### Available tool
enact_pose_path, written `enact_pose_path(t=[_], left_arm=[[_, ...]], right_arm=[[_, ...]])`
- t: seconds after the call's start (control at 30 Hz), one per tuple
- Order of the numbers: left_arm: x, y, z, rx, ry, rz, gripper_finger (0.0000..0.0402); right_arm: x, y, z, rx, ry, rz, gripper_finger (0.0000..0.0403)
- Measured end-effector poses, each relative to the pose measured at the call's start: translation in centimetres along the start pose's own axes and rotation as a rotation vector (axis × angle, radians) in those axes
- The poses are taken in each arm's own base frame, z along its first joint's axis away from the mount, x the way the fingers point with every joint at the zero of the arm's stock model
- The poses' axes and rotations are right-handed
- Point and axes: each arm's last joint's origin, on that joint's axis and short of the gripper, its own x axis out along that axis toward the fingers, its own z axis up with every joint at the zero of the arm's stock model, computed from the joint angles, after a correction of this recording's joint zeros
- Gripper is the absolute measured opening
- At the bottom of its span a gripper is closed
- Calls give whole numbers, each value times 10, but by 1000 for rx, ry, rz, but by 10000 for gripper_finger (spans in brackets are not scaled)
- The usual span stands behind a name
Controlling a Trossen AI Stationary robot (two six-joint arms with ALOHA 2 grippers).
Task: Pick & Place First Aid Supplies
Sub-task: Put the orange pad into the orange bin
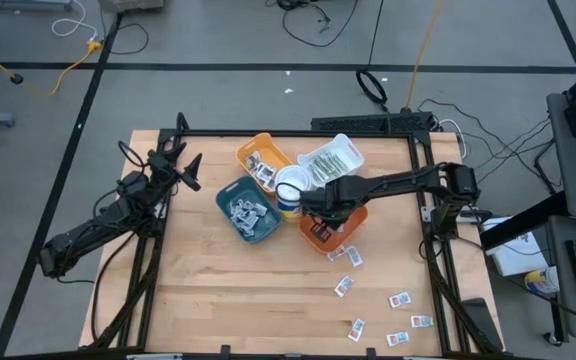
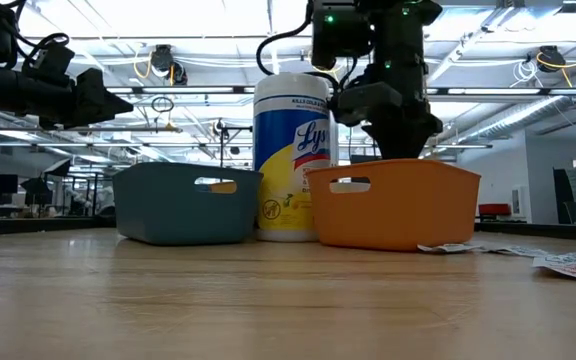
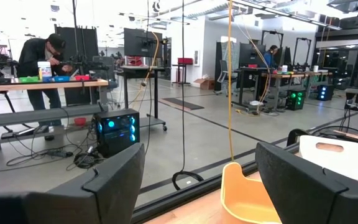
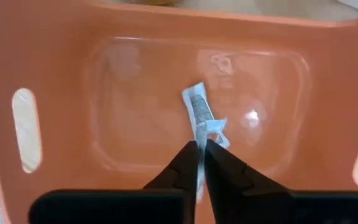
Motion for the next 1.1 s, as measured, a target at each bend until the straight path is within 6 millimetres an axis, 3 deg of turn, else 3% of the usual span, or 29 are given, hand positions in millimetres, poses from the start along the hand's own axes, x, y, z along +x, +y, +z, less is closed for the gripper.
enact_pose_path(t=[0.33,0.47,0.63,0.9,1.1], left_arm=[[0,0,0,0,0,0,308],[0,0,0,0,0,0,308],[0,0,0,0,0,0,308],[0,0,0,0,0,0,308],[0,0,0,0,0,0,308]], right_arm=[[-2,0,0,2,-4,10,153],[-9,-1,-4,48,12,58,186],[-24,-5,-12,151,11,70,190],[-45,-7,-27,150,58,163,179],[-44,3,-42,69,59,169,176]])
